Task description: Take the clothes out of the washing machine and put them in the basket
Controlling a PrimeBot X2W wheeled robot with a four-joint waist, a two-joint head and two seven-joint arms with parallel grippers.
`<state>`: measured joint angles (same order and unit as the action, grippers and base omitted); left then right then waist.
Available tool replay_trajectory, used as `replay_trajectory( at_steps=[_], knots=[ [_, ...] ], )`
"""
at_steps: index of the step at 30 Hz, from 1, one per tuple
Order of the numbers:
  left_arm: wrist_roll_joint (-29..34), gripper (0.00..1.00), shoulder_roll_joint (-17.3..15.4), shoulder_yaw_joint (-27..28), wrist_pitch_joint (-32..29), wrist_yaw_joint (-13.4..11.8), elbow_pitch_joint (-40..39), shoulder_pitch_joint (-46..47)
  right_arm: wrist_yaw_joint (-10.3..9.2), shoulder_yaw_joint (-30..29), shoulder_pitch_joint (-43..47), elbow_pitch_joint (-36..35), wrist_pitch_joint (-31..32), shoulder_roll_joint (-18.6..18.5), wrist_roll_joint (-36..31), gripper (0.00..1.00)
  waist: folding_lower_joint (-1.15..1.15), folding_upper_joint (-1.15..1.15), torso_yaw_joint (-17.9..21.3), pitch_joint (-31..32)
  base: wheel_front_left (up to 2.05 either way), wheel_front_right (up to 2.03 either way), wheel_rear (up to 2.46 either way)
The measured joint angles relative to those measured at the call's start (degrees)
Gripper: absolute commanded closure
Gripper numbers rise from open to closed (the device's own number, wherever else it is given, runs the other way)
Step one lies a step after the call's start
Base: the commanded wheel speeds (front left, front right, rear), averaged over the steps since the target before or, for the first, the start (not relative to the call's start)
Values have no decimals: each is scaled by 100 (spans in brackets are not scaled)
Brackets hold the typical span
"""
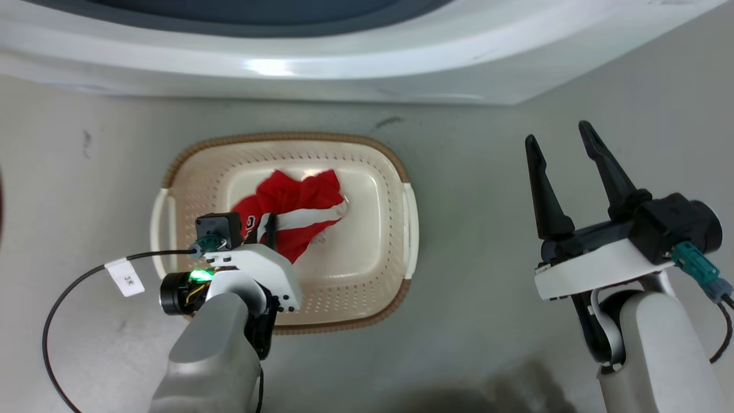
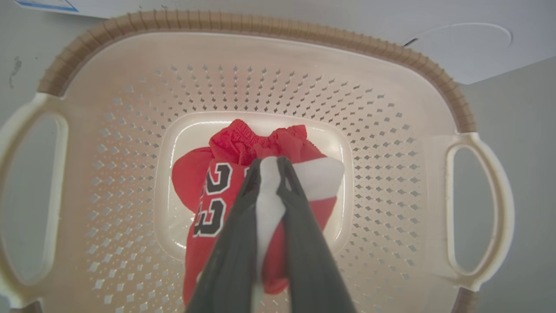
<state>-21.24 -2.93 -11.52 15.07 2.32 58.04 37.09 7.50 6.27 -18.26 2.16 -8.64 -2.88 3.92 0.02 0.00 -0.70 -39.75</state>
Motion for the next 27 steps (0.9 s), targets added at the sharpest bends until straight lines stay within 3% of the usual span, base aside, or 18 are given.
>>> replay_trajectory(
  at_steps=[7,8,10,11,12,20,27],
  knots=[
    [-118,100,-157,99,0,62,1213,448,1,138,-192,120,-165,0,84,0,0,0,312,-515,0,0,0],
    [-132,89,-164,107,0,107,1273,472,0,138,-203,147,-187,-1,93,0,0,0,347,-547,0,0,0],
    [-170,52,-179,107,-26,142,1371,497,1,135,-244,203,-216,-1,108,0,0,0,399,-578,0,0,0],
    [-193,8,-178,123,-27,158,1408,494,0,133,-261,235,-232,-1,111,0,0,0,412,-567,0,0,0],
    [-238,0,-178,136,-27,167,1433,491,0,130,-271,278,-255,-1,116,0,0,0,417,-537,0,0,0],
    [-421,0,-200,264,-15,308,1462,54,1,55,-186,714,-423,-1,73,0,-1,0,413,201,0,0,0],
    [-211,0,-238,456,0,145,276,-793,1,-109,275,767,-521,-1,87,0,-2,0,384,1248,0,0,0]
  ],
)
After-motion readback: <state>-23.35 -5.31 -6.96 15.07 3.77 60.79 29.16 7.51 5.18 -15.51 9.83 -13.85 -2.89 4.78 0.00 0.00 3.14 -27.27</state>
